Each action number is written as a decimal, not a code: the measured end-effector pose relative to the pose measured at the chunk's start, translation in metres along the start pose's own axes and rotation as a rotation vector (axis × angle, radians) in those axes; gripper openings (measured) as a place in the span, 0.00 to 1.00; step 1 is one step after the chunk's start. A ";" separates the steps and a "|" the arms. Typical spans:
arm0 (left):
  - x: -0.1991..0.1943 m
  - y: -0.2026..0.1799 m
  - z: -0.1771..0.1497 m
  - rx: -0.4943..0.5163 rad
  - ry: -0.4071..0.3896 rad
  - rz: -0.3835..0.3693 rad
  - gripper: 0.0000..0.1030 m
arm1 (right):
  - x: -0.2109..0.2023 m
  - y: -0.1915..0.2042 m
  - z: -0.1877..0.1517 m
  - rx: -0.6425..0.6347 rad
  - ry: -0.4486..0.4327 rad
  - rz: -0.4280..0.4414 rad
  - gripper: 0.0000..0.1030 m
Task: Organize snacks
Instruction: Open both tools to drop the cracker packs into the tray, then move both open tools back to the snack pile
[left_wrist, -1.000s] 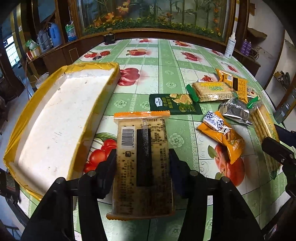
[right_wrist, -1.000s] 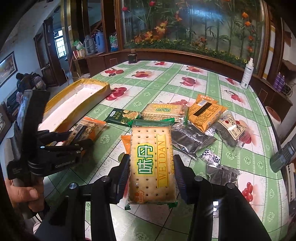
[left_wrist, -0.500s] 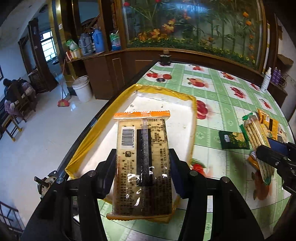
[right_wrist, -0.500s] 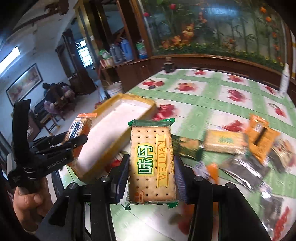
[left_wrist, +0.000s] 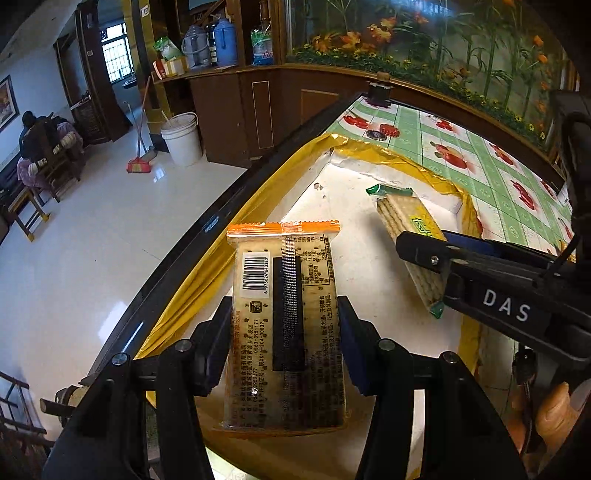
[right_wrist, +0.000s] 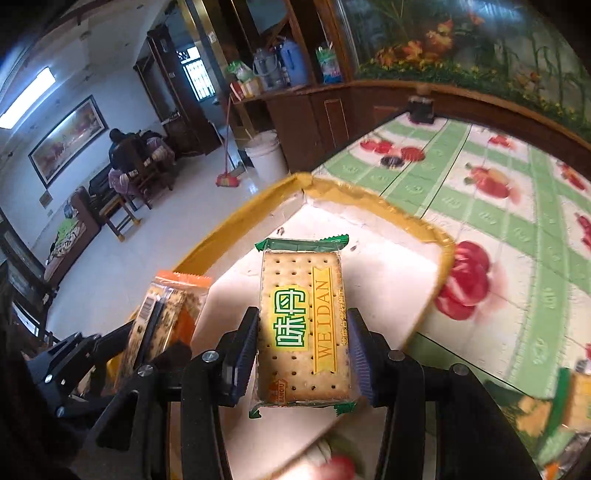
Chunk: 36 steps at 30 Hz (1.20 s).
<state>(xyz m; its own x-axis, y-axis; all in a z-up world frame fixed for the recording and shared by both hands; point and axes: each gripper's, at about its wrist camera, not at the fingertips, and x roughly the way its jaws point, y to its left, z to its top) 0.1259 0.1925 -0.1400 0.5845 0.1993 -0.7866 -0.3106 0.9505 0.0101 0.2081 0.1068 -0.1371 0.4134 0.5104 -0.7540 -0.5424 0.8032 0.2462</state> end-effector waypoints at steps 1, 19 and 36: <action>0.004 0.002 0.000 -0.007 0.009 -0.003 0.51 | 0.007 0.000 0.000 0.003 0.013 0.001 0.46; -0.032 0.007 0.000 -0.083 -0.080 0.044 0.71 | -0.041 -0.028 -0.014 0.160 -0.115 0.152 0.75; -0.101 -0.084 -0.037 -0.084 -0.139 -0.236 0.72 | -0.188 -0.093 -0.073 0.456 -0.541 0.174 0.89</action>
<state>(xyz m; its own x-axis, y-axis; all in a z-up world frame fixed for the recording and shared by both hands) 0.0653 0.0832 -0.0837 0.7432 0.0114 -0.6689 -0.2116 0.9526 -0.2188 0.1270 -0.0867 -0.0627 0.7164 0.6281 -0.3037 -0.3232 0.6845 0.6534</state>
